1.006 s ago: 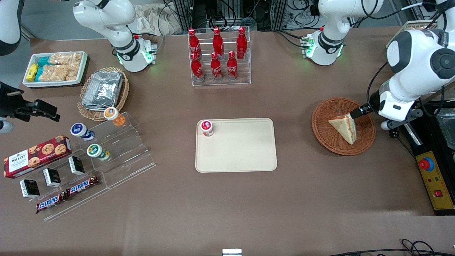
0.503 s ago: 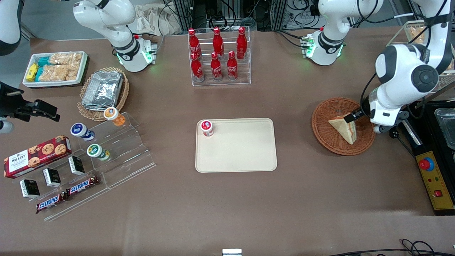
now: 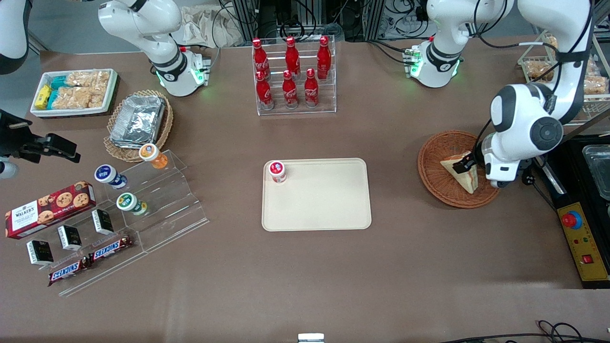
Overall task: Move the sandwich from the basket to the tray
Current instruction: 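Lower the open left gripper over the wrapped sandwich in the basket, then close the left gripper on the sandwich and lift it from the basket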
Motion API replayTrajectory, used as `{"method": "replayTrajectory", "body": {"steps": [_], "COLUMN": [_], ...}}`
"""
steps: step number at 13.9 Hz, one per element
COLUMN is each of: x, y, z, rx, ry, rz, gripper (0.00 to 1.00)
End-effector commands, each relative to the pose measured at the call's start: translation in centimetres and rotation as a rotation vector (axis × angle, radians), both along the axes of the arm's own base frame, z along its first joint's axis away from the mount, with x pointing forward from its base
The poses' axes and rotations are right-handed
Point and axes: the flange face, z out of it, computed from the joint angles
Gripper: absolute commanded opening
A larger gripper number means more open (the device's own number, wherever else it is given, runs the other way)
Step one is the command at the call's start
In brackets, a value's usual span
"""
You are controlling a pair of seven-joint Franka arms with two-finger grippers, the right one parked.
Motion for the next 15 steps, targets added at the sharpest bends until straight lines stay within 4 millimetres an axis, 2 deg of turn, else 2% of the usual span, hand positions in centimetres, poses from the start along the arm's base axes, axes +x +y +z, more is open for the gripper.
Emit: {"method": "replayTrajectory", "body": {"steps": [1,2,4,7,9,10,12,13,15], "x": [0.3,0.4,0.4,0.5,0.5,0.5,0.7,0.8,1.0], "y": [0.5,1.2,1.2,1.5,1.6,1.6,2.0,2.0,2.0], "z": [-2.3,-3.1,-4.4,-5.4,-5.6,-5.5,-5.1,-4.9,-3.8], "rx": [0.012,0.018,0.02,0.022,0.023,0.024,0.035,0.035,0.038], "ry": [-0.002,-0.003,0.008,0.014,0.015,0.015,0.01,0.01,0.001], "rz": [0.047,0.069,0.071,0.078,0.083,0.087,0.127,0.128,0.142], "gripper": [1.0,1.0,1.0,0.99,0.89,0.81,0.44,0.33,0.24]}}
